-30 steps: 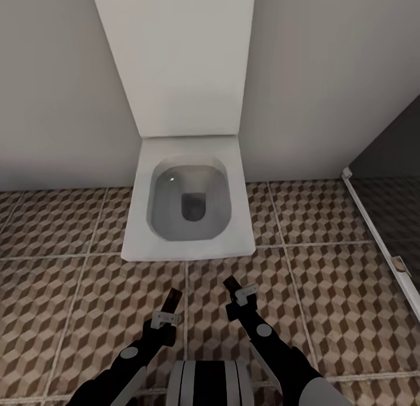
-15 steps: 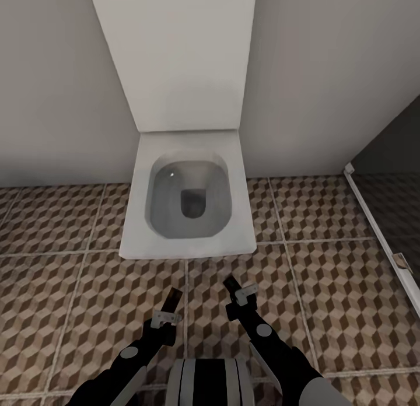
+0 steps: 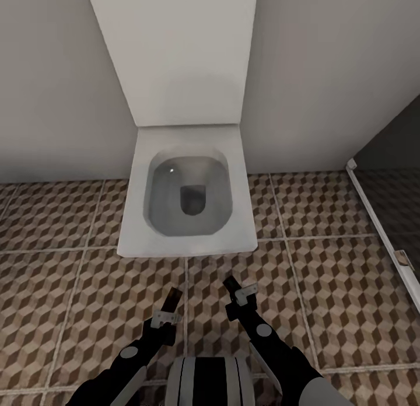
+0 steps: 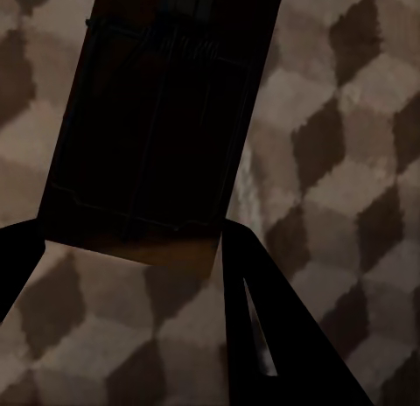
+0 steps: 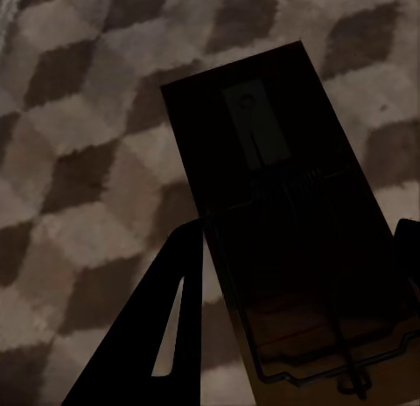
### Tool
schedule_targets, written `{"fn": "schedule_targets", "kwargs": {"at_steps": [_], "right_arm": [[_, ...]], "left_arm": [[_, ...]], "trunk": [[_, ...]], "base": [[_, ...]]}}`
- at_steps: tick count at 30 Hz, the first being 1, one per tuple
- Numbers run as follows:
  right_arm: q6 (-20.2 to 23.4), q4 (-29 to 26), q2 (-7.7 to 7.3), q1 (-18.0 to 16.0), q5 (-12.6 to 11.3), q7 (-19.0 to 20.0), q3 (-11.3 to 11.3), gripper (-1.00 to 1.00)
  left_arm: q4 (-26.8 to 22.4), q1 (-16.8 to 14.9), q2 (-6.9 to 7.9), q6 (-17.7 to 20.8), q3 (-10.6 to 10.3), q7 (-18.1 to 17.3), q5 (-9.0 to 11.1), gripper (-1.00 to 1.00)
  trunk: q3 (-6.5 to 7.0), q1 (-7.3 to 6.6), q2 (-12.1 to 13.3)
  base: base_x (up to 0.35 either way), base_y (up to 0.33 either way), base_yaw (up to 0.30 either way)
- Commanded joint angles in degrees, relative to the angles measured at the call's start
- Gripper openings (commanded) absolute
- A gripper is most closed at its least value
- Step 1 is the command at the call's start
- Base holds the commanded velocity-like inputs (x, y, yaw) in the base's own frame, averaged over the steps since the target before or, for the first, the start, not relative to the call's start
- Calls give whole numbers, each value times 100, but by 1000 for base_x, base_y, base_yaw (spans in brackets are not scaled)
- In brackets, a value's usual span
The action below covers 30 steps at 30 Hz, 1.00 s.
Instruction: Take the four mousetraps from the cabinet in the bathroom and place them on the bathroom floor. Make sure all four end up on the same floor surface, and ensure that at least two of them are either under or directly next to the same bathroom sink.
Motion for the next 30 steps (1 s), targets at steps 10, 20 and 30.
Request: {"fn": "schedule_targets", "kwargs": {"at_steps": [10,20,30], "right_arm": [[-25,5,-4,-5,-63,-47,36,-100],[-29,5,-4,-5,-49,-47,36,-100],[-30,5,-4,-5,-44,-40,36,-100]], "left_arm": [[-12,-5,8,19,-26,51,35,-100],[-12,-5,8,21,-26,51,35,-100],[-13,-5,8,20,-26,51,35,-100]], "trunk": [[-94,-1,-1],[-151,-1,-1],[-152,-1,-1]], "base": [[0,0,0],[121,123,0],[79,60,0]]}}
